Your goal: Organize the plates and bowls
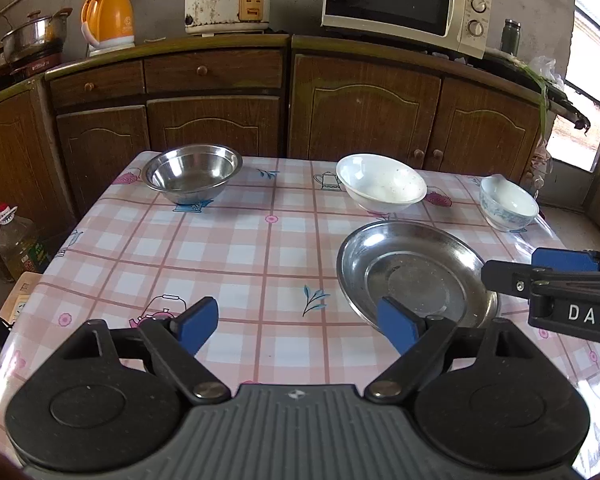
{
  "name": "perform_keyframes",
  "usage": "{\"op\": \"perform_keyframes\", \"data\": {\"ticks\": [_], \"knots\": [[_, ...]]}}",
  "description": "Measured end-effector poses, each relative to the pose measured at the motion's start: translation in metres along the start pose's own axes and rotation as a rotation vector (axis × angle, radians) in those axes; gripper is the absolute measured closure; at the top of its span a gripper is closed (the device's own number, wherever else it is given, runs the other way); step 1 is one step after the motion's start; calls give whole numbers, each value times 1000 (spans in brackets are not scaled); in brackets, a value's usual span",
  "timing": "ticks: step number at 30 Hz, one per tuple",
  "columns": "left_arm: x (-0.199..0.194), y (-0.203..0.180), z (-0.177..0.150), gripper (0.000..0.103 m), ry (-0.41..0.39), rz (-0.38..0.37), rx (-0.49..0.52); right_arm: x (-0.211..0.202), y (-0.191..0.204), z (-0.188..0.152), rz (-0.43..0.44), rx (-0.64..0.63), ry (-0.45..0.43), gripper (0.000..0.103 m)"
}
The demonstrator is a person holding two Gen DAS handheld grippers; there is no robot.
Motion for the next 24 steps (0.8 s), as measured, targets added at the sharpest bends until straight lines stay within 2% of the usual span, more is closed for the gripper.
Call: {"op": "perform_keyframes", "data": {"ticks": [13, 24], "knots": [[-8, 23, 23, 13, -15, 98, 8, 25, 21, 23, 72, 9, 13, 35], [39, 82, 67, 12, -16, 116, -8, 90, 50, 73, 81, -3, 45, 34]]}}
Point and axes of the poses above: each gripper's, at about its wrist camera, not at the fingertips, and x roughly the way its jaws point, y to its left, z to its top, the point moved 1 cm from there along x, roughly the way its jaws point, and after that the axes turned 3 degrees about -z, right-handed, at the moved point
